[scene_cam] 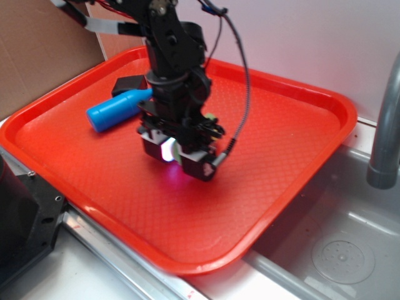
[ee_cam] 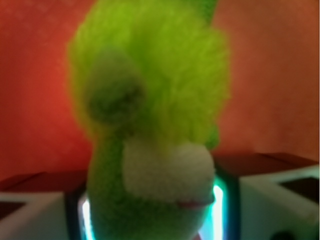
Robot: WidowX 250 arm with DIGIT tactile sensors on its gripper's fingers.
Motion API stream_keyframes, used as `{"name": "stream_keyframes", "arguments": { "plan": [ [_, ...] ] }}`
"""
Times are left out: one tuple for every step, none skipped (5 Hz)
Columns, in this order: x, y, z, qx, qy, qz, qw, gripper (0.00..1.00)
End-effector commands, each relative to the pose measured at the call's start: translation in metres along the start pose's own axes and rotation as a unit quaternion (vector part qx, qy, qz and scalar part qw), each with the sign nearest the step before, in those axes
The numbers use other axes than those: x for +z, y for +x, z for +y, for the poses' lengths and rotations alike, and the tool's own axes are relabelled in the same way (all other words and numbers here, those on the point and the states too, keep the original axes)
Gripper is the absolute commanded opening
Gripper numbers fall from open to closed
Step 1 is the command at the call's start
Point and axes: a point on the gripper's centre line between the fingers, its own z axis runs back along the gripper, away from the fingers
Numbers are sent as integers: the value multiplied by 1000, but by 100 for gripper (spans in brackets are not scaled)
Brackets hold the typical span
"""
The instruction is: Grab the green animal.
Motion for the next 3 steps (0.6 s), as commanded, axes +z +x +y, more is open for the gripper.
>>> {"name": "stream_keyframes", "arguments": {
  "plan": [
    [89, 11, 27, -37, -7, 0, 999, 0],
    [127, 4, 55, -15, -16, -8, 1000, 0],
    [151, -4, 69, 6, 1, -26, 1000, 0]
  ]
}}
